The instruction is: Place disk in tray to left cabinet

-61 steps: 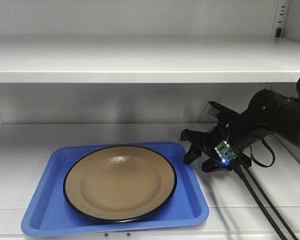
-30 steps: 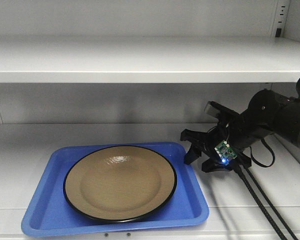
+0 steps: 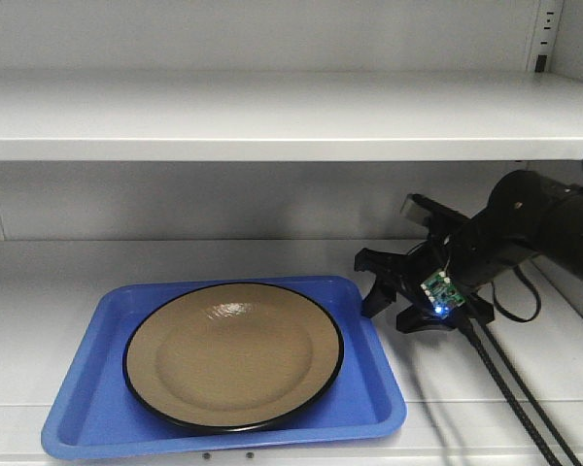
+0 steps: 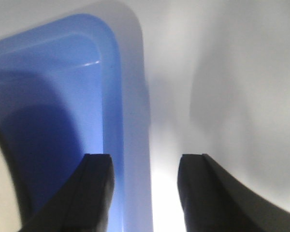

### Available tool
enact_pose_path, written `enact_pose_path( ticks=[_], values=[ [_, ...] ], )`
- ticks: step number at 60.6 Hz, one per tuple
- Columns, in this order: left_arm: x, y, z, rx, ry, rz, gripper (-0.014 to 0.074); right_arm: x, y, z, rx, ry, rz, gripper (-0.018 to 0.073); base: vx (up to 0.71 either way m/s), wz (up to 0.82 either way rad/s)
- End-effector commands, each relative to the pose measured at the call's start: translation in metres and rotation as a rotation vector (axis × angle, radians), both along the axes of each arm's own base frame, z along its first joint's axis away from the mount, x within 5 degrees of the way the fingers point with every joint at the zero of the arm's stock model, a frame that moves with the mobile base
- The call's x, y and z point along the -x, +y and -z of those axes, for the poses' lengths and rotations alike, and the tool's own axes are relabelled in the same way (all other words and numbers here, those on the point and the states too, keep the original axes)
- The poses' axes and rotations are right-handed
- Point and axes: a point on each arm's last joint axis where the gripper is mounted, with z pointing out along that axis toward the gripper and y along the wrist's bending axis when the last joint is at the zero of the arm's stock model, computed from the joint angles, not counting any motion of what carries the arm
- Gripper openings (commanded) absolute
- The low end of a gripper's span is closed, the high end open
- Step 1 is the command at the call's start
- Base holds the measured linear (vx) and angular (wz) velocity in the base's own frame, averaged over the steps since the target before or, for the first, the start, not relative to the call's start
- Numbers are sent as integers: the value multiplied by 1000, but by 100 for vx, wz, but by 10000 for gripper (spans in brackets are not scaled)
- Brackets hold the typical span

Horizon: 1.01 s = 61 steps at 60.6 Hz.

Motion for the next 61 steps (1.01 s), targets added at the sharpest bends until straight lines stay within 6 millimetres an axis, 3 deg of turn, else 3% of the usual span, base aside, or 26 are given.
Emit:
enact_pose_path(
  ticks=[1, 9, 19, 47, 61],
  values=[
    [-1, 0, -1, -3, -59, 3, -6, 16, -15, -50, -25, -131, 26, 358, 0, 0],
    [-1, 0, -1, -3, -59, 3, -6, 29, -31, -54, -22, -131, 64, 322, 0, 0],
    [-1, 0, -1, -3, -59, 3, -6, 64, -45, -50, -11, -144, 117, 266, 0, 0],
    [-1, 0, -1, -2, -59, 3, -6, 222, -72, -13, 107, -246, 159, 116, 0, 0],
    [-1, 0, -1, -2, -59, 3, -6, 280, -84, 15, 125, -440, 208, 43, 0, 0]
  ],
)
